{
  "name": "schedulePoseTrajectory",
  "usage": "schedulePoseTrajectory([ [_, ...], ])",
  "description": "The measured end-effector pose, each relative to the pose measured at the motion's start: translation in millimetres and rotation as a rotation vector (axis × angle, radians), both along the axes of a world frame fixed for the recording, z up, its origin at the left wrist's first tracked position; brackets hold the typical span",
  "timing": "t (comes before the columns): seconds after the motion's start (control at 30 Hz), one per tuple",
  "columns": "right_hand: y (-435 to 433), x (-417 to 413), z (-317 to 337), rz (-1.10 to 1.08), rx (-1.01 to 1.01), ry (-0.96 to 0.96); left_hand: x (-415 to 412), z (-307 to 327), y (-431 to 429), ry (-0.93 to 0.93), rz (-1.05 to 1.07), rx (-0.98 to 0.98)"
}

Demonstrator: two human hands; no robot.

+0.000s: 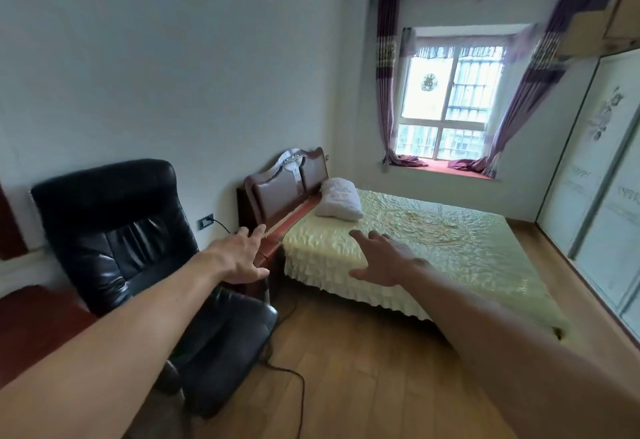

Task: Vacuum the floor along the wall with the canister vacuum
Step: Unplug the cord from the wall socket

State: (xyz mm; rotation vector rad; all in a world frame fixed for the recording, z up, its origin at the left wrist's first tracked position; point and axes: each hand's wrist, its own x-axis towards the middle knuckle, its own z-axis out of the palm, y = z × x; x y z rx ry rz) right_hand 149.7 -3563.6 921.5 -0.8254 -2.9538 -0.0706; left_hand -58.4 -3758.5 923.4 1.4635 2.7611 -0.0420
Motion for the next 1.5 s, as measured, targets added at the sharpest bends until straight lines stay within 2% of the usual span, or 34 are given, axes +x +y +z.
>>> schedulePoseTrajectory([
  [0.23,1,-8,40,0.031,0.054,0.062,0,35,8,0.010,-0.014,0.038],
  [0.5,53,-30,46,0.046,0.075,0.095,-19,37,65,0.024,-0.021,0.012],
  [0.73,161,-65,20,0.044,0.059,0.051,-40,17,156,0.070,-0.022,-0.007],
  [1.1,387,-148,41,0.136,0.089,0.008,-100,9,353,-0.068,0.126,0.025],
  [1.5,501,-211,41,0.185,0.054,0.032,-165,34,466,-0.003,0.181,0.025],
])
